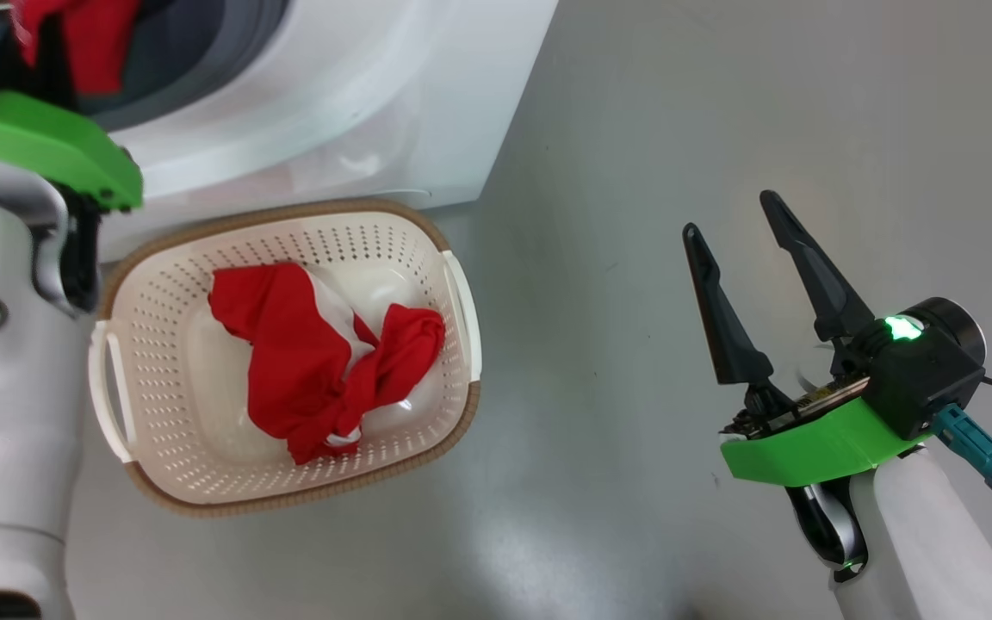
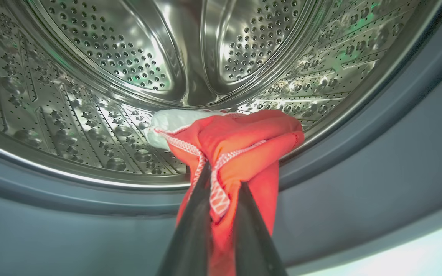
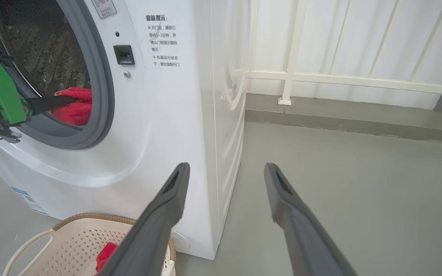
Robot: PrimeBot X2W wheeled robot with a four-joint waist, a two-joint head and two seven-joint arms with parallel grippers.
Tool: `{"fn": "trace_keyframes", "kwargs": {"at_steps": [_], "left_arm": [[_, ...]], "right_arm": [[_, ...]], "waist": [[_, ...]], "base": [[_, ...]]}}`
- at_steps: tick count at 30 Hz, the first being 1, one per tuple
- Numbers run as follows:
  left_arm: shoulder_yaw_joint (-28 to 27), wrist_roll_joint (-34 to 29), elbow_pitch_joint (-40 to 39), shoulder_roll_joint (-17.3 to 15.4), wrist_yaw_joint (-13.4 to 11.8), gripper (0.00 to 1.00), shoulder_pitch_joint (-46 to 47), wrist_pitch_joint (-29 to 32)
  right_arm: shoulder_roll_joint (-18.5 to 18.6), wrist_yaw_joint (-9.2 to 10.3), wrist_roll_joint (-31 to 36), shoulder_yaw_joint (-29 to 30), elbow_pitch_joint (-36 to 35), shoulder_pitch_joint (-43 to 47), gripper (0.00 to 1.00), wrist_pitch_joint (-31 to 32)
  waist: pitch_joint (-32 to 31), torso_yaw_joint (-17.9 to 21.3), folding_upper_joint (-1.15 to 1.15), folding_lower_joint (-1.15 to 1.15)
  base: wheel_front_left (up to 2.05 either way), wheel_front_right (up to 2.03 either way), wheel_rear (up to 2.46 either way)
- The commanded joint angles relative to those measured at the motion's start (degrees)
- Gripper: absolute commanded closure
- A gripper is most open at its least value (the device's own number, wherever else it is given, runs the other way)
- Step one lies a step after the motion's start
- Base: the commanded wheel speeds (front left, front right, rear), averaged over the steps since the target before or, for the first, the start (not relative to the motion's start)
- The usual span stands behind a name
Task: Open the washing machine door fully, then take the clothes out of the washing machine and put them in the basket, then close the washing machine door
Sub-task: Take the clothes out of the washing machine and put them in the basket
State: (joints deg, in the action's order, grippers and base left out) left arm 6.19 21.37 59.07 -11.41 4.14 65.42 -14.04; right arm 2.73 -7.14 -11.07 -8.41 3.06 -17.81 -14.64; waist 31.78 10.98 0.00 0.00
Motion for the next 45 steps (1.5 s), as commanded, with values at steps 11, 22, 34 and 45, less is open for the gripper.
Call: {"fn": "trace_keyframes", "kwargs": {"at_steps": [11, 22, 34, 45], "left_arm": [[-3.17, 0.77, -16.97, 0.75, -0.81, 1.00, -14.63, -0.95], [-1.72, 1.05, -25.83, 2.55, -1.03, 1.00, -26.57, 0.06], [-0.58, 1.43, -41.82, 3.31, -4.92, 1.00, -39.76, 5.98], [1.30, 3.21, -51.77, 5.26, -8.23, 1.00, -50.94, 11.82]], "right_arm": [[0.15, -0.35, -0.03, 0.85, -1.12, 3.00, 0.00, -0.36], [0.15, -0.35, 0.32, 1.70, -0.68, 5.94, 0.00, -0.36], [0.15, -0.35, 0.30, 2.10, -0.84, 8.40, 0.00, -0.36], [0.15, -0.35, 0.01, 2.64, -1.59, 8.79, 0.00, -0.36]], "waist": [[-5.70, -3.22, 0.00, 0.00], [-11.53, -4.89, 0.00, 0.00], [-14.56, -5.26, 0.00, 0.00], [-13.92, -5.45, 0.00, 0.00]], "base": [[0.00, 0.00, 0.00], [0.00, 0.00, 0.00], [0.00, 0.00, 0.00], [0.00, 0.00, 0.00]]}}
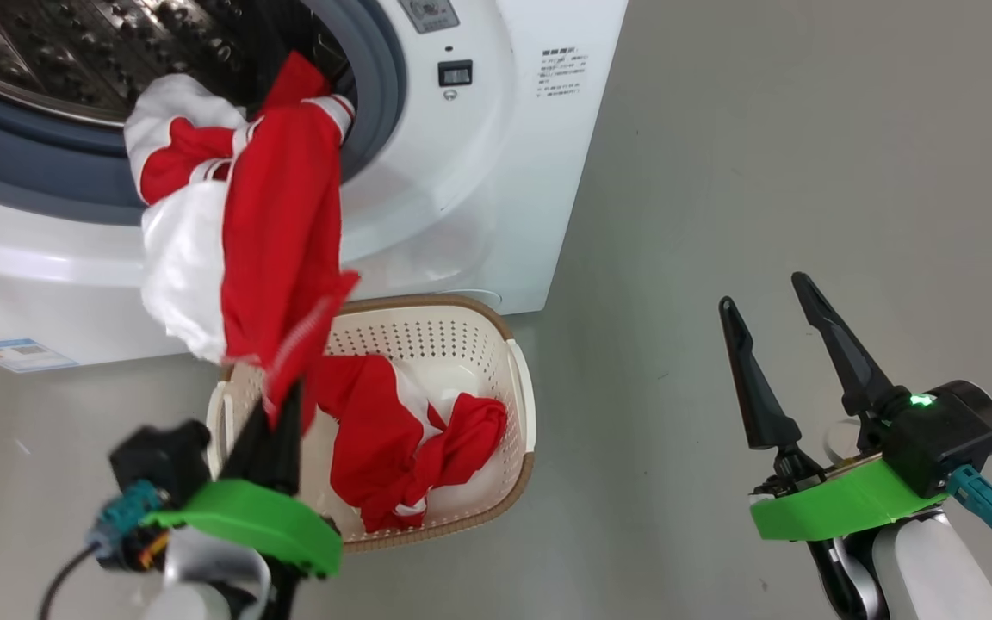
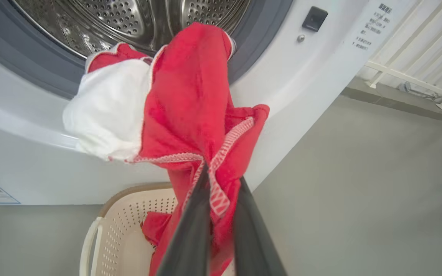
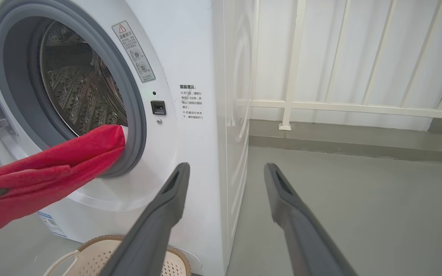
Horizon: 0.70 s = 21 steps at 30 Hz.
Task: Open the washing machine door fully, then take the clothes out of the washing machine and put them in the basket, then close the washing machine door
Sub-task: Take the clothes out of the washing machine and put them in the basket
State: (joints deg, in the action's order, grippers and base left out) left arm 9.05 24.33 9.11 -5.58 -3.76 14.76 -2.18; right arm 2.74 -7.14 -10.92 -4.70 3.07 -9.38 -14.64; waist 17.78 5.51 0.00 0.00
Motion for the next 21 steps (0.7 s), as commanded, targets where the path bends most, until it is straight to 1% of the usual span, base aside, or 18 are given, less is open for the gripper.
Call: {"fn": "trace_keyframes", "kwargs": {"at_steps": [1, 7, 15, 21], "left_arm": [[-1.17, 0.48, -2.01, -0.36, -0.49, 1.00, -1.16, 0.55], [1.57, 0.25, -0.32, 0.56, -1.28, 1.00, -3.22, 2.22], [4.21, 1.87, 11.46, 1.70, -0.03, 1.00, 0.49, 1.78], [5.08, 4.58, 22.43, 2.32, 1.85, 1.00, 5.96, 0.18]], "right_arm": [[0.14, -0.35, -0.19, -1.03, -1.64, 0.37, 0.00, -0.36], [0.14, -0.35, -0.29, -1.17, -1.86, 0.00, 0.00, -0.36], [0.14, -0.35, -0.32, -1.80, -2.05, -1.57, 0.00, -0.36], [0.14, -0.35, -0.59, -2.05, -2.08, -2.54, 0.00, -0.36]], "waist": [[0.22, 0.01, 0.00, 0.00], [1.59, 0.14, 0.00, 0.00], [4.67, 1.20, 0.00, 0.00], [7.19, 2.11, 0.00, 0.00]], "base": [[0.00, 0.00, 0.00], [0.00, 0.00, 0.00], [0.00, 0.00, 0.00], [0.00, 0.00, 0.00]]}}
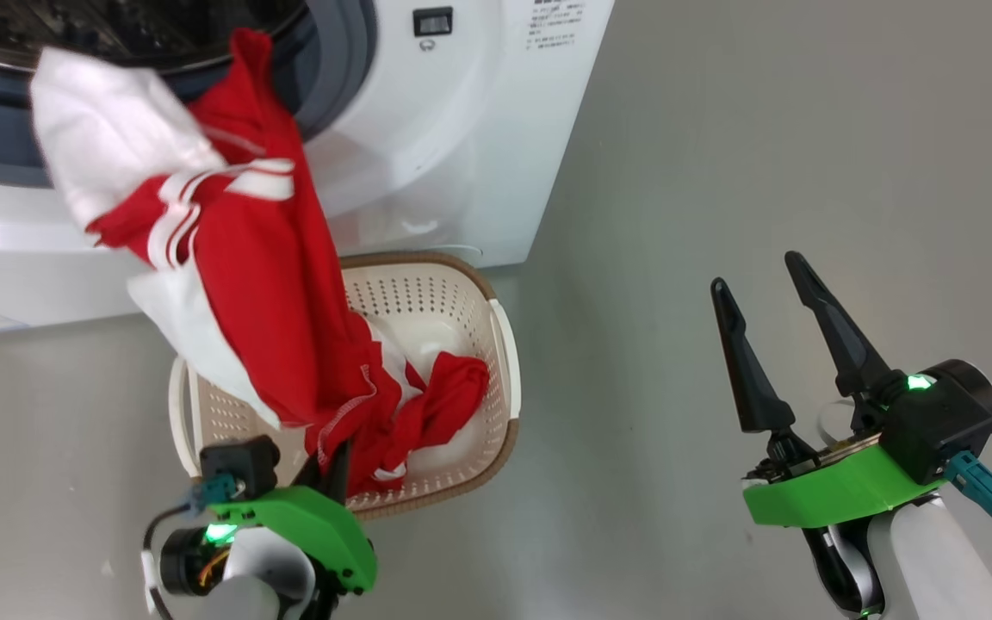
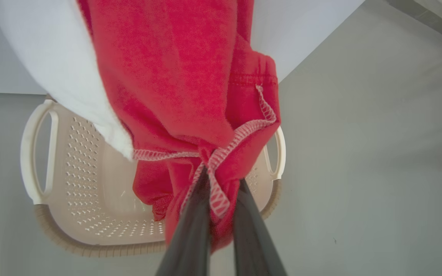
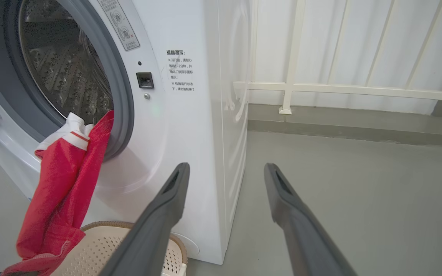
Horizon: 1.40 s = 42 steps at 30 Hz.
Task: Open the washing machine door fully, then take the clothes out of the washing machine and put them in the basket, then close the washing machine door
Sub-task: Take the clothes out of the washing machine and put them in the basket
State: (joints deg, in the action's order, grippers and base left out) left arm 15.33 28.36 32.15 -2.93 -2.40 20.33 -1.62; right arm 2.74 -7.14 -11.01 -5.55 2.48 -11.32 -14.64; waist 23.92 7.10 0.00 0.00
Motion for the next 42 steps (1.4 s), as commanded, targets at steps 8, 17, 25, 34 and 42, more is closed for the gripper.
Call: {"fn": "trace_keyframes", "kwargs": {"at_steps": [8, 17, 25, 34, 42], "left_arm": [[-0.31, 3.44, 12.11, -0.03, 1.31, 1.00, 7.68, -2.53], [0.98, 8.08, 26.80, 0.03, 2.16, 1.00, 15.22, -4.50], [1.83, 10.33, 35.74, 0.04, 2.57, 1.00, 19.46, -6.90], [1.88, 10.83, 40.04, -0.13, 2.48, 1.00, 22.14, -8.54], [2.46, 10.71, 41.07, -0.47, 2.33, 0.75, 23.36, -8.94]], "right_arm": [[0.14, -0.35, -0.72, -2.07, -1.55, -2.16, 0.00, -0.36], [0.14, -0.35, -1.27, -2.96, -1.04, -4.04, 0.00, -0.36], [0.14, -0.35, -1.67, -3.83, -0.73, -5.20, 0.00, -0.36], [0.14, -0.35, -2.00, -4.23, 0.00, -5.12, 0.00, -0.36], [0.14, -0.35, -2.11, -4.43, 0.51, -5.42, 0.00, -0.36]], "waist": [[4.77, 1.22, 0.00, 0.00], [8.00, 2.47, 0.00, 0.00], [10.03, 4.31, 0.00, 0.00], [10.37, 5.02, 0.00, 0.00], [9.95, 4.49, 0.00, 0.00]], "base": [[0.00, 0.00, 0.00], [0.00, 0.00, 0.00], [0.00, 0.00, 0.00], [0.00, 0.00, 0.00], [0.00, 0.00, 0.00]]}}
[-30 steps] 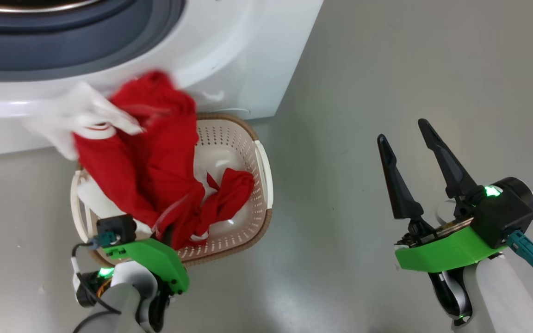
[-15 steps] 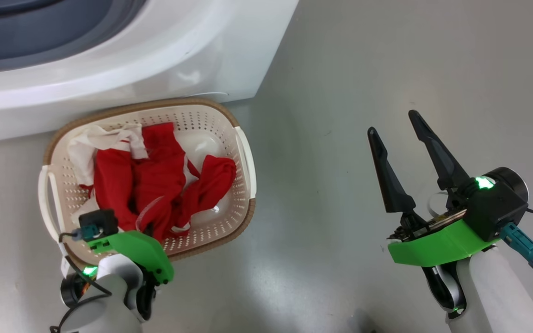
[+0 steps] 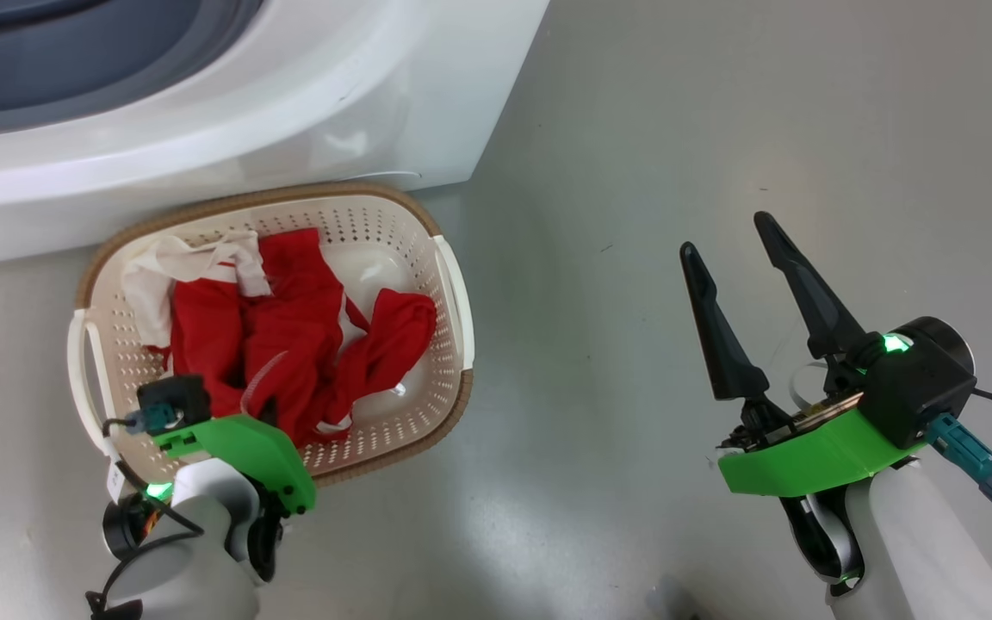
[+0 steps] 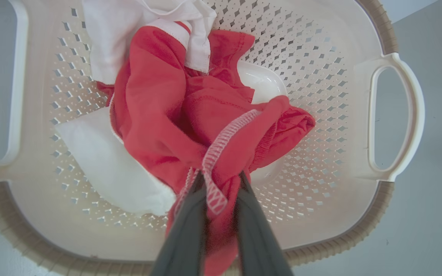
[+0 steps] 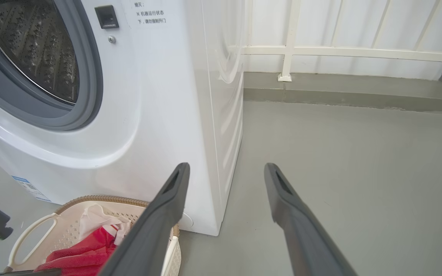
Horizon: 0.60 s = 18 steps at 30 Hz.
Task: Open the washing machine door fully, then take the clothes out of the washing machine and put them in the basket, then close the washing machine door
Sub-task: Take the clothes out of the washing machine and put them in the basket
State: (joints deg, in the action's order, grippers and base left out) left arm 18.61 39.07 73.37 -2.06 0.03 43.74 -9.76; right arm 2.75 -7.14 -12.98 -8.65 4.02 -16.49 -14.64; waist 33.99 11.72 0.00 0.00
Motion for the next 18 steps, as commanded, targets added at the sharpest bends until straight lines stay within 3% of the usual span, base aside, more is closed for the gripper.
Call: {"fn": "trace_keyframes", "kwargs": {"at_steps": [1, 2, 3, 18], "left_arm": [[-0.74, 0.00, -0.08, -1.39, -0.07, 0.62, 0.03, -0.71], [-0.64, 0.00, -0.01, -1.43, -0.05, 0.38, 0.08, -0.50], [-0.53, -0.01, 0.06, -1.44, -0.03, 0.00, 0.10, -0.20], [1.03, -1.37, -1.90, -1.42, 1.06, 0.00, -0.08, -4.63]], "right_arm": [[0.12, -0.35, -0.18, -1.34, -0.95, -0.28, 0.00, -0.36], [0.12, -0.35, -0.21, -1.33, -0.86, -0.30, 0.00, -0.36], [0.12, -0.35, -0.23, -1.30, -0.75, -0.30, 0.00, -0.36], [0.12, -0.35, 0.33, -0.18, 0.68, 0.85, 0.00, -0.36]], "waist": [[-0.23, -0.24, 0.00, 0.00], [-0.37, -0.35, 0.00, 0.00], [-0.55, -0.47, 0.00, 0.00], [-5.82, -3.54, 0.00, 0.00]], "base": [[0.00, 0.00, 0.00], [0.00, 0.00, 0.00], [0.00, 0.00, 0.00], [0.00, 0.00, 0.00]]}}
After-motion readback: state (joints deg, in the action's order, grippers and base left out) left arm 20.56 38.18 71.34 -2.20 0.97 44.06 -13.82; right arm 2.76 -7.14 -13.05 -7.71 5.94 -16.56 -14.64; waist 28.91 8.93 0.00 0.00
